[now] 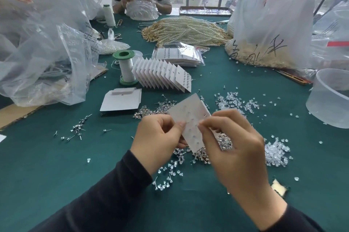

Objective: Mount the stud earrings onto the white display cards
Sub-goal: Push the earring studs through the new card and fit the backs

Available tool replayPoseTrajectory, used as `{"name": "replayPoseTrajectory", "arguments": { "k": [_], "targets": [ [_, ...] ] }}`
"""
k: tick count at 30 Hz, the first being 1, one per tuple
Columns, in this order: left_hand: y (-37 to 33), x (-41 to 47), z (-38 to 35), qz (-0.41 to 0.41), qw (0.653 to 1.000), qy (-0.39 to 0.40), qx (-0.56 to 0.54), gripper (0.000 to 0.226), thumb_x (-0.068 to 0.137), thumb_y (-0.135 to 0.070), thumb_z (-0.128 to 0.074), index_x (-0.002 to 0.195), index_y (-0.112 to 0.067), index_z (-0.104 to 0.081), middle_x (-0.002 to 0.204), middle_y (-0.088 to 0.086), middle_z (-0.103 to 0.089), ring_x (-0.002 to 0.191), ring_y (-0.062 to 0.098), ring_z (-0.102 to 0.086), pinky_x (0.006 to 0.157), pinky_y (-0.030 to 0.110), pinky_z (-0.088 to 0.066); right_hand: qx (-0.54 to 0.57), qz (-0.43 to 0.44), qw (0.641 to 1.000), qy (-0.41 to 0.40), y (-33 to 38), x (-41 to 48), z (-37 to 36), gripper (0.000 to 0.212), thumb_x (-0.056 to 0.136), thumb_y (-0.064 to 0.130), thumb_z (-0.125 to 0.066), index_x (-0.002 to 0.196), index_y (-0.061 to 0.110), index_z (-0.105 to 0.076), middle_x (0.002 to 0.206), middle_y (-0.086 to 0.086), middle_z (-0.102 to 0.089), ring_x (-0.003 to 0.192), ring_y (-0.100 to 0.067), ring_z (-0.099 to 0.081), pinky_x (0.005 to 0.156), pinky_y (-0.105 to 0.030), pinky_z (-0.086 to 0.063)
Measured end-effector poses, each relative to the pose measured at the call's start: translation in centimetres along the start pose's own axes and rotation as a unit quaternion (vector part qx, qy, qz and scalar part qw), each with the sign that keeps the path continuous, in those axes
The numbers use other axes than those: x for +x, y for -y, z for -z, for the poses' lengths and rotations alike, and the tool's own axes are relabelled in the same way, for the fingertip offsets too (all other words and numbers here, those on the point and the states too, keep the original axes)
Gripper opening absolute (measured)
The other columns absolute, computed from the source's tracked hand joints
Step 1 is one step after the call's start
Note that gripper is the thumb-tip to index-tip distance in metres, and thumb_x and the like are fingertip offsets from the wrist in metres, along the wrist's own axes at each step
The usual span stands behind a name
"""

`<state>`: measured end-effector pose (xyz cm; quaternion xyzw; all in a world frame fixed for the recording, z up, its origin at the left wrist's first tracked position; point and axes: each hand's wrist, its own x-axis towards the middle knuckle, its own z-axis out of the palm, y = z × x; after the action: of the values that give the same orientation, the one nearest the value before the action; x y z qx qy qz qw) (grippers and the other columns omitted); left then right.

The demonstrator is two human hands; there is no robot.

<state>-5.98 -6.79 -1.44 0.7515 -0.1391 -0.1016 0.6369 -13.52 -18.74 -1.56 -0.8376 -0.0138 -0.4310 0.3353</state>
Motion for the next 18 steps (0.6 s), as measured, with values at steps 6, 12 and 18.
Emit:
{"name": "replayPoseTrajectory", "arguments": {
  "k": [6,12,18],
  "targets": [
    [-0.18,-1.1,-1.1,-0.02,0.999,0.033,-0.002,0.031,0.084,-0.004,-0.061,0.053,-0.004,-0.058,0.047,0.002,-0.063,0.042,0.012,-0.061,0.044,0.021,-0.051,0.011,-0.035,0.999,0.022,-0.81,-0.15,-0.67,0.005,0.074,0.0,-0.069,0.074,0.005,-0.067,0.076,-0.001,-0.057,0.069,-0.001,-0.048,0.064,-0.009,-0.039],
    [-0.14,-0.99,-0.91,-0.007,1.0,0.027,-0.01,0.033,0.085,-0.005,-0.06,0.052,-0.006,-0.056,0.043,0.0,-0.06,0.04,0.014,-0.06,0.044,0.022,-0.051,0.044,-0.044,0.997,0.037,-0.83,-0.25,-0.43,0.007,0.075,0.001,-0.067,0.072,0.007,-0.065,0.075,0.001,-0.055,0.069,0.002,-0.047,0.065,-0.007,-0.037],
    [0.18,-0.95,-0.89,0.004,0.999,0.04,-0.014,0.031,0.085,-0.004,-0.058,0.054,-0.005,-0.057,0.045,0.0,-0.062,0.042,0.013,-0.061,0.043,0.021,-0.051,0.05,-0.054,0.996,0.054,-0.96,-0.5,-0.55,0.007,0.075,0.001,-0.067,0.072,0.007,-0.065,0.075,0.002,-0.056,0.069,0.002,-0.049,0.064,-0.007,-0.037]
  ]
}}
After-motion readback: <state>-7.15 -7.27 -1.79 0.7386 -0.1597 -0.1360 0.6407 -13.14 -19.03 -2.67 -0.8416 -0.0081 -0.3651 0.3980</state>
